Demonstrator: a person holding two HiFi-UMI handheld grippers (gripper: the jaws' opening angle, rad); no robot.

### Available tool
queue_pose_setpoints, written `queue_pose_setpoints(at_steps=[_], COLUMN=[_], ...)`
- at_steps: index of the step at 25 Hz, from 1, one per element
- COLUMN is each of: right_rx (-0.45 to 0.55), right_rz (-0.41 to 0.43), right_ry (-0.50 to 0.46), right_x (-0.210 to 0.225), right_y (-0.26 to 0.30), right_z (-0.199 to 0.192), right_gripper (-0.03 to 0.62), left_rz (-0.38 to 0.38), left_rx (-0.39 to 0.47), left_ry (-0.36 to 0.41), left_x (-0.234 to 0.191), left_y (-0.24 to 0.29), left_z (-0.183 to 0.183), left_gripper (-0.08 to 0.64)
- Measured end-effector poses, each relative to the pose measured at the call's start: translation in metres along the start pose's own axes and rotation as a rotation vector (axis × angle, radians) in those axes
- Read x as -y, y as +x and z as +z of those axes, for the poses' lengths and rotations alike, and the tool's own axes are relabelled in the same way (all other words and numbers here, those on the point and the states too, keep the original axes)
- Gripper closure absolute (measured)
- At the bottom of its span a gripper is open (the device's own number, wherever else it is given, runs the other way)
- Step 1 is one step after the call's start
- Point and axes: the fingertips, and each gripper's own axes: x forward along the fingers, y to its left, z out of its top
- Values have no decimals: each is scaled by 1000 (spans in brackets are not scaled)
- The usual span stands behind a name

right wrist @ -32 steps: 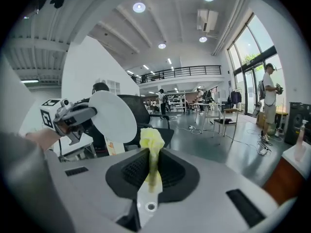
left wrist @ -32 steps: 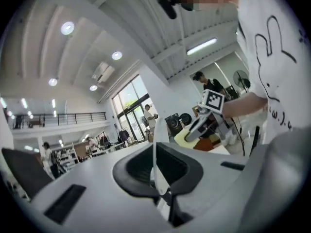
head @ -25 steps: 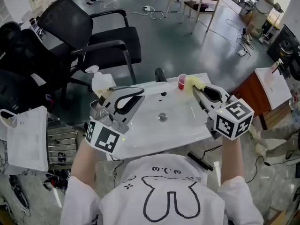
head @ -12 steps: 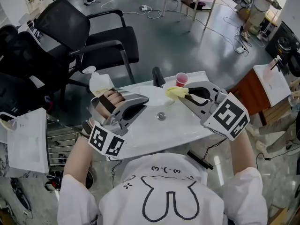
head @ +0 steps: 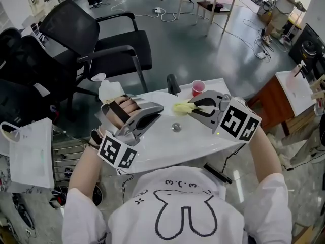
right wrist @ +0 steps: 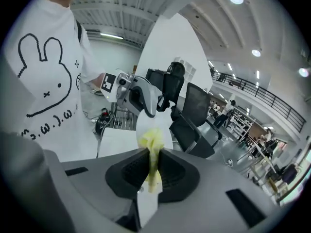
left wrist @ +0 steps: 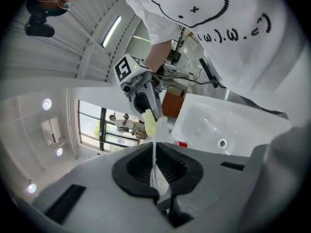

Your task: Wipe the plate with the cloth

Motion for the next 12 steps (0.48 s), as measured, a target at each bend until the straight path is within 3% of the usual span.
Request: queue_pose_setpoints(at_steps=[5, 9, 12], right_rx=[-44, -82, -67], right_rz=[-16, -37, -51], right_ry=[149, 191, 181], right_x=[22, 29, 34], right_y=[15, 29, 24], right_z=[-38, -61, -55], right_gripper=[540, 541, 541], left_rz=[14, 0, -11], left_rx=[9, 17, 14], left_ry=[0, 0, -1], left_x=[-3, 0, 2], left_y=[-2, 0, 1], left_z=[4, 6, 5], left_gripper=[543, 543, 543])
